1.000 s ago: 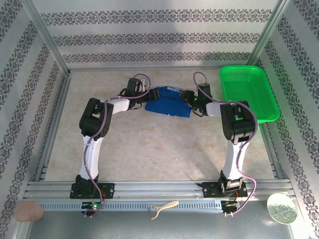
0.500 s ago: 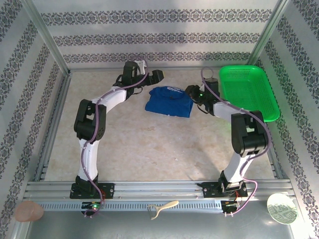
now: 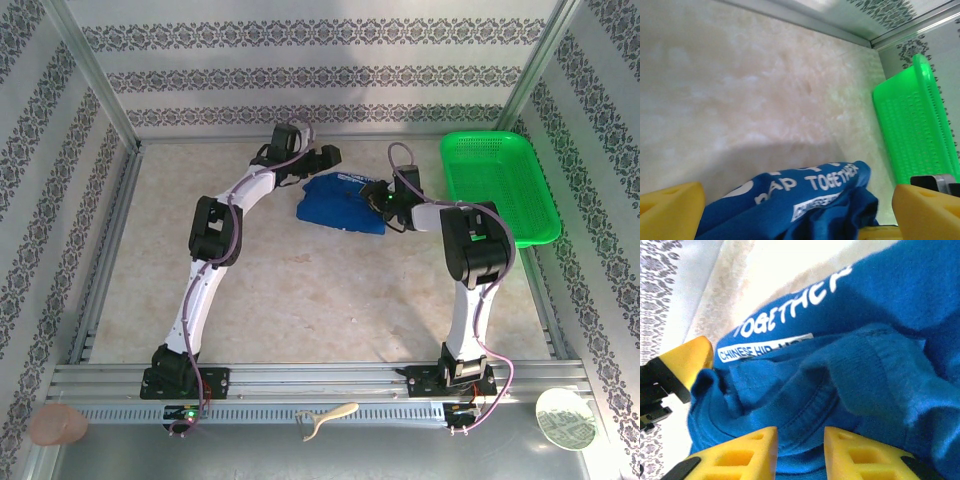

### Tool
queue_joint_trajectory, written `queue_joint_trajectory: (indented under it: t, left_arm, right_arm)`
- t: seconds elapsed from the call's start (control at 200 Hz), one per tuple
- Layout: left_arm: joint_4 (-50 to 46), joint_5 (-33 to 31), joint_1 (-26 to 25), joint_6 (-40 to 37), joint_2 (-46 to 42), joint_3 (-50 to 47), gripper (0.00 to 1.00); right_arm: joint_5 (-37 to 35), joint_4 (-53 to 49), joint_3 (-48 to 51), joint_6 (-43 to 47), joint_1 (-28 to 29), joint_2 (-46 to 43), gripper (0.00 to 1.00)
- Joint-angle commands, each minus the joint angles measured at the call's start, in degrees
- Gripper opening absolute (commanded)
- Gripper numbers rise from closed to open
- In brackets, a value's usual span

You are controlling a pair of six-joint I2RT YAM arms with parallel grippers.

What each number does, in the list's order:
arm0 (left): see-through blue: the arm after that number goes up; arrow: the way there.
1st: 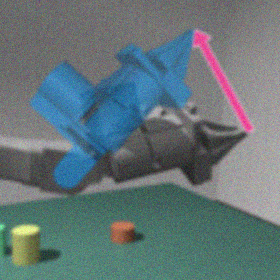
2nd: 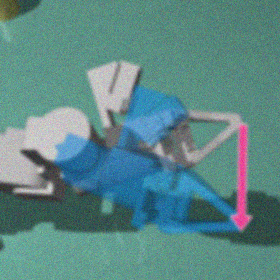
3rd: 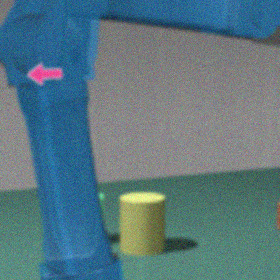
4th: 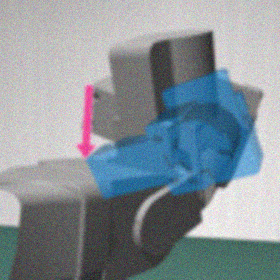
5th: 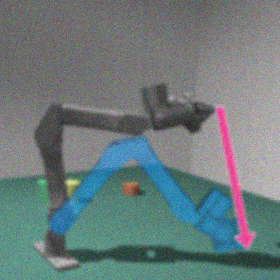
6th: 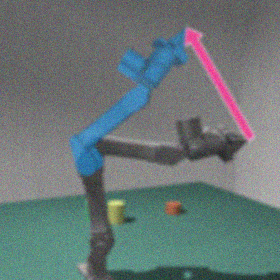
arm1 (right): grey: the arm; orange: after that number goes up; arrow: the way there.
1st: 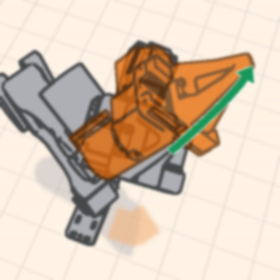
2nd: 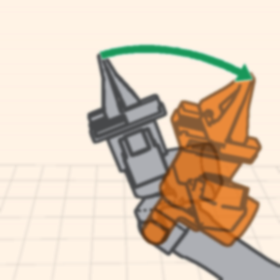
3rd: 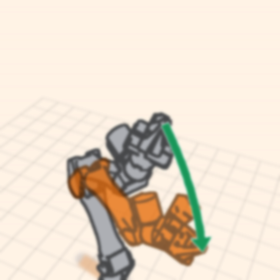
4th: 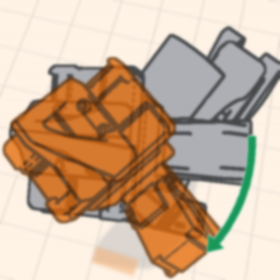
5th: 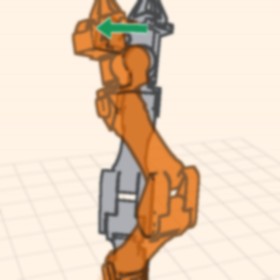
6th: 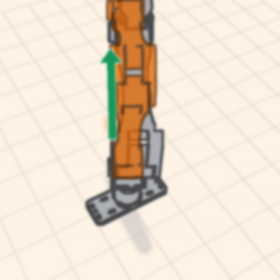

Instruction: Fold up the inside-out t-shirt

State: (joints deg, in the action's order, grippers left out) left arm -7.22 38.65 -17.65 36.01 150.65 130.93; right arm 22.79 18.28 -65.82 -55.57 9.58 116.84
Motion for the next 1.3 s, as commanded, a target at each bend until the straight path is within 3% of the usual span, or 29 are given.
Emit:
queue_joint_trajectory:
  t: [0.0,0.145,0.385,0.64,0.969,1.024,1.109,1.159,1.224,1.264,1.299]
  left_arm:
    - [-5.4,0.0,1.1,-2.6,-3.5,2.0,0.96]
    - [-10.6,-2.4,1.4,-5.2,-12.7,-5.4,0.97]
    - [-14.0,-4.8,1.7,-11.5,-25.9,-27.1,1.00]
    - [-14.6,2.8,1.7,-14.9,-26.9,-35.4,1.00]
    - [-8.4,5.3,0.4,-10.3,-23.2,-38.0,0.98]
    - [-7.6,5.8,0.0,-9.1,-21.9,-37.1,0.92]
    - [-6.0,6.6,-0.5,-6.9,-20.5,-36.3,0.74]
    - [-4.7,6.3,-0.5,-5.3,-19.9,-36.6,0.57]
    - [-3.0,4.5,0.0,-3.4,-20.1,-37.8,0.25]
    - [-1.0,3.0,0.8,-1.8,-21.0,-39.4,0.15]
    - [0.9,1.7,1.8,-0.3,-22.1,-41.4,0.12]
  right_arm:
    - [4.3,2.0,-2.4,1.5,-1.2,-3.4,0.35]
    - [8.9,1.0,-2.0,2.9,-2.8,-10.5,0.42]
    - [9.1,-2.4,6.5,3.4,-5.2,-24.6,0.48]
    - [8.5,-13.2,13.6,9.7,-7.5,-39.6,0.52]
    - [7.5,-17.3,21.8,9.9,-8.2,-49.6,0.52]
    - [7.2,-17.9,22.8,9.9,-8.3,-50.9,0.52]
    - [6.8,-19.2,24.0,10.1,-8.5,-52.5,0.52]
    - [6.7,-19.9,24.5,10.1,-8.6,-53.5,0.53]
    - [6.3,-21.2,25.1,10.4,-8.9,-54.8,0.53]
    - [6.3,-21.9,25.3,10.6,-9.3,-55.4,0.54]
    - [6.4,-22.5,25.5,10.9,-9.6,-56.1,0.54]
